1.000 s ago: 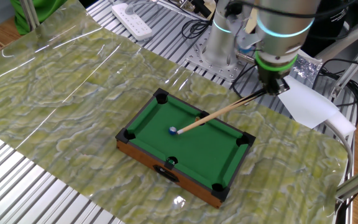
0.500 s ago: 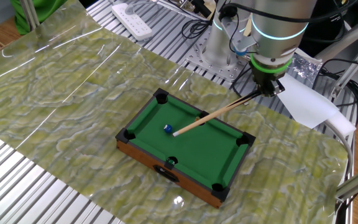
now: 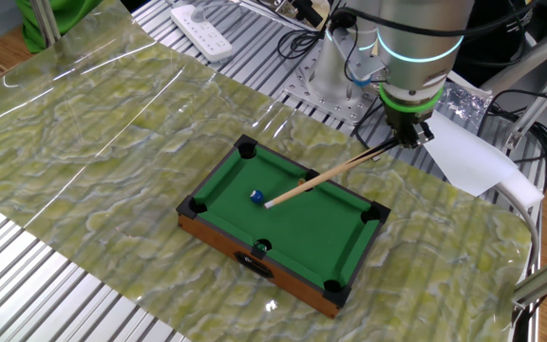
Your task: Hit the pool ball
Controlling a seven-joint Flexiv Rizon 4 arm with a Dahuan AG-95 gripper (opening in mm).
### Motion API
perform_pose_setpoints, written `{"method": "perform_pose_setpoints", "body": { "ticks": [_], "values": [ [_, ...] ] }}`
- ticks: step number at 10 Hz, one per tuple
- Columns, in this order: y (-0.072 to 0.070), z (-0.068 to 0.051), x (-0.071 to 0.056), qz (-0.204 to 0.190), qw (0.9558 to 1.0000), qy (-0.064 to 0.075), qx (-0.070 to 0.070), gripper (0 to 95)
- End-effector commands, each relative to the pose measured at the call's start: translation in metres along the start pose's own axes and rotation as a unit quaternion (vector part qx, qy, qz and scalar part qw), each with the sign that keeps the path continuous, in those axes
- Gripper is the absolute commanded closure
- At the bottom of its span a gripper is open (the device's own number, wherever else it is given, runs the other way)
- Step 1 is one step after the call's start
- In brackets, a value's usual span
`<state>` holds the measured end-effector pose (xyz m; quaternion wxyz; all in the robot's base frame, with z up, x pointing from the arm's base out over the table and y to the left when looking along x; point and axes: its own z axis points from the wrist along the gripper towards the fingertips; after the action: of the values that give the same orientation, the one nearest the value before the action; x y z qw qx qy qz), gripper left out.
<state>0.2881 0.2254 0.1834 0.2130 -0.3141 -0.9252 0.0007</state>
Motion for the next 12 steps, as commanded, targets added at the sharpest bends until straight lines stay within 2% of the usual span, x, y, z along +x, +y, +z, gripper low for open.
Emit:
{"method": "perform_pose_setpoints", "body": {
  "ticks": [1,3,5,6,7,8,10,11,12],
  "values": [
    [-0.001,0.0,0.001,-0.01,0.9999,-0.009,-0.002,95.0],
    [-0.003,-0.003,0.005,-0.03,0.9995,-0.013,-0.006,95.0],
    [0.001,-0.009,0.012,-0.047,0.9985,-0.025,-0.011,95.0],
    [0.005,-0.012,0.017,-0.054,0.9978,-0.038,-0.012,95.0],
    [0.013,-0.017,0.025,-0.073,0.9953,-0.061,-0.016,95.0],
    [0.016,-0.019,0.028,-0.08,0.9941,-0.07,-0.02,95.0],
    [0.02,-0.021,0.032,-0.13,0.9858,-0.1,-0.036,95.0],
    [0.02,-0.021,0.031,-0.15,0.9816,-0.112,-0.04,95.0],
    [0.021,-0.02,0.031,-0.156,0.9799,-0.117,-0.042,95.0]
  ]
}}
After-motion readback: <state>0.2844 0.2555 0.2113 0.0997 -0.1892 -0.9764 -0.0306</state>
